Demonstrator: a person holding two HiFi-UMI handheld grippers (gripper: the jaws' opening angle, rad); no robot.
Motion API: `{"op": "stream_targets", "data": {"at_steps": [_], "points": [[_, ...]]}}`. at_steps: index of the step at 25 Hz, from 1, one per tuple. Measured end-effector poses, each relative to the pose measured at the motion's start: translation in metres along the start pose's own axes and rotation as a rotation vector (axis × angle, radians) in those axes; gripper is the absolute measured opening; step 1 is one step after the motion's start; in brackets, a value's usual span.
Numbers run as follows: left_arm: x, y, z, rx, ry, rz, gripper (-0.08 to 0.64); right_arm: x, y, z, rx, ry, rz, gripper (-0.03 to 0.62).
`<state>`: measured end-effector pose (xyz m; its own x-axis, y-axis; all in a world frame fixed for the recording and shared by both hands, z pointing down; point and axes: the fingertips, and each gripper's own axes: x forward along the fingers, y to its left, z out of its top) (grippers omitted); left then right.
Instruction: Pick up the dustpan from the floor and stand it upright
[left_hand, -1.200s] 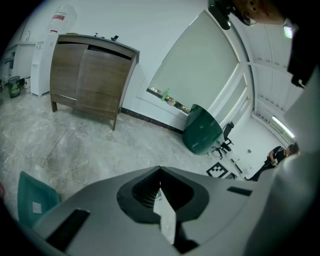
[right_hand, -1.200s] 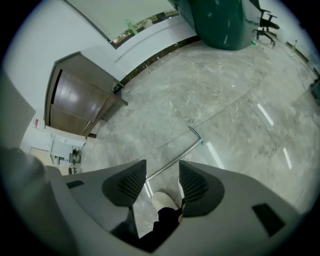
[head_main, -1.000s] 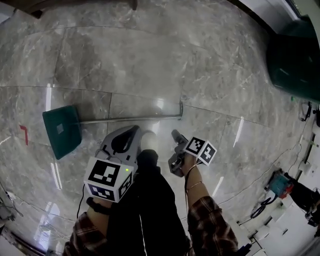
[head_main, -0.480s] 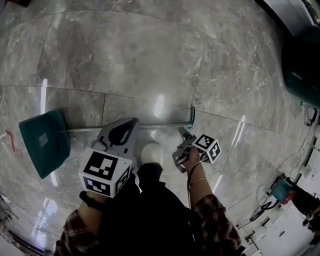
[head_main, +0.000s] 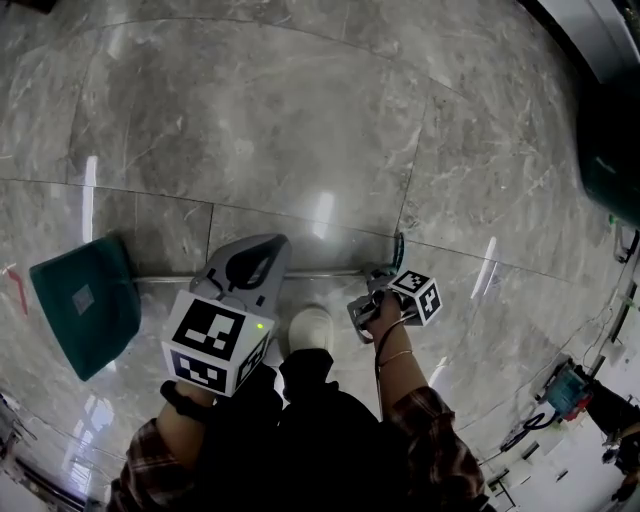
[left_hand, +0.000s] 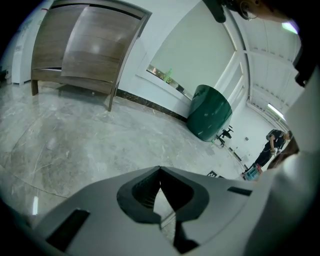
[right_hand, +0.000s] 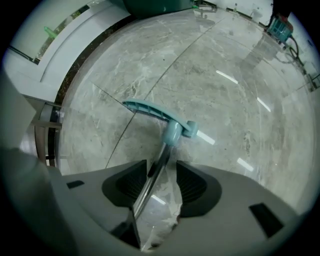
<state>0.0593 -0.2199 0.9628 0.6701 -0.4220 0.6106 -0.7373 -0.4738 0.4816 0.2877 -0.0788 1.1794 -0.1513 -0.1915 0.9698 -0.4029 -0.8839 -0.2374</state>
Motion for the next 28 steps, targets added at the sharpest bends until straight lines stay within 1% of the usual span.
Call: {"op": "stream_targets", "data": {"at_steps": [4, 5, 6, 9, 13, 16, 21, 24, 28], "points": [[0.001, 0.008, 0.006, 0.011, -0.004, -0.001, 0.009, 0.004, -0.005, -0.001, 0.062, -0.035, -0.030, 0.185], [0.001, 0.011, 0.006, 0.014, 0.002, 0.006, 0.009, 0.004, -0.006, -0.002, 0.069, -0.037, -0.032, 0.171], [-0.001, 0.014, 0.007, 0.016, 0.006, 0.015, 0.009, 0.003, -0.006, -0.002, 0.082, -0.038, -0.026, 0.126], [-0.007, 0.015, 0.013, 0.013, 0.001, 0.028, 0.008, -0.005, -0.001, 0.000, 0.140, -0.053, 0.012, 0.106], [-0.020, 0.003, 0.023, 0.012, 0.002, 0.017, 0.009, -0.027, 0.019, 0.005, 0.165, -0.088, 0.052, 0.095], [-0.032, -0.014, 0.037, 0.024, 0.002, 0.004, 0.009, -0.053, 0.036, 0.009, 0.189, -0.123, 0.078, 0.089], [-0.058, -0.041, 0.075, 0.045, -0.021, -0.016, 0.008, -0.108, 0.066, 0.023, 0.214, -0.210, 0.117, 0.081], [-0.080, -0.054, 0.101, 0.054, -0.033, -0.020, 0.009, -0.149, 0.087, 0.035, 0.198, -0.275, 0.129, 0.080], [-0.117, -0.073, 0.138, 0.059, -0.053, -0.018, 0.009, -0.216, 0.126, 0.046, 0.144, -0.362, 0.158, 0.080]]}}
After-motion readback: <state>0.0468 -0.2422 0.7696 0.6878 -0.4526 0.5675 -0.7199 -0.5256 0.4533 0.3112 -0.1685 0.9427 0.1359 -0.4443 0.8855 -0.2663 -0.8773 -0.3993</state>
